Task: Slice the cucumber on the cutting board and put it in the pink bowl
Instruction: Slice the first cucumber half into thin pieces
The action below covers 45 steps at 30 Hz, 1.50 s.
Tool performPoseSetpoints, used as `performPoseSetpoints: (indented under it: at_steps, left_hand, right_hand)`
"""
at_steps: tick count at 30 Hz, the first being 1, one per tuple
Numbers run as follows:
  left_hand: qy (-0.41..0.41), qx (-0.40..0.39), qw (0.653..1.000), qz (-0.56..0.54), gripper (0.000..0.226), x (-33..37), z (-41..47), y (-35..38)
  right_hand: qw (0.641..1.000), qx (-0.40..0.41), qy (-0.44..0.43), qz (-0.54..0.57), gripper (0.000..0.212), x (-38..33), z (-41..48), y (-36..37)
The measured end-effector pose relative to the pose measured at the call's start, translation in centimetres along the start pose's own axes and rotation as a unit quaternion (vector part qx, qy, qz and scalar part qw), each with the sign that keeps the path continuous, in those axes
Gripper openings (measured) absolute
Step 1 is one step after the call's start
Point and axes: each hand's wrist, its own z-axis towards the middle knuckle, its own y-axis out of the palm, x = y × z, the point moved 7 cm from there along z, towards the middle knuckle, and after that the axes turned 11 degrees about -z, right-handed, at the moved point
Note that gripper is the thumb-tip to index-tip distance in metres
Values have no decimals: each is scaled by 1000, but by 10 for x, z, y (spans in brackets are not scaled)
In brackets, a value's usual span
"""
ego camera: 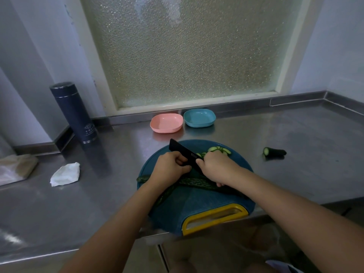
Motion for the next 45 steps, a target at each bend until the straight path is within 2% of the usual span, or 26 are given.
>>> performPoseSetpoints:
  at_steps: [9, 17, 23, 28, 32, 39, 45]
  left_hand:
    - [4, 14, 1000, -6, 16, 0, 0, -1]
    - [-4, 20, 1000, 8, 17, 4, -2, -1]
    - [-8, 18, 1000, 18, 16, 3, -2, 0]
    - [-11, 27, 999, 26, 16, 4, -1, 0]
    - [-16, 30, 999, 30, 18, 4, -2, 0]
    - [-13, -29, 997, 73, 28, 11, -4, -5]
    - [-10, 28, 999, 34, 30, 10, -8, -5]
  right_hand:
    - [999, 5, 31, 10, 48, 19, -5, 2]
    - [999, 27, 6, 31, 47, 14, -13, -4]
    - [999, 19, 12, 29, 46, 10, -14, -2]
    - [1000, 2, 12, 28, 54, 4, -4, 1]
    - [1000, -10, 15, 26, 49, -1, 2, 4]
    - [1000, -6, 6, 21, 46, -2, 1, 2]
    - [999, -10, 21, 32, 52, 4, -4, 1]
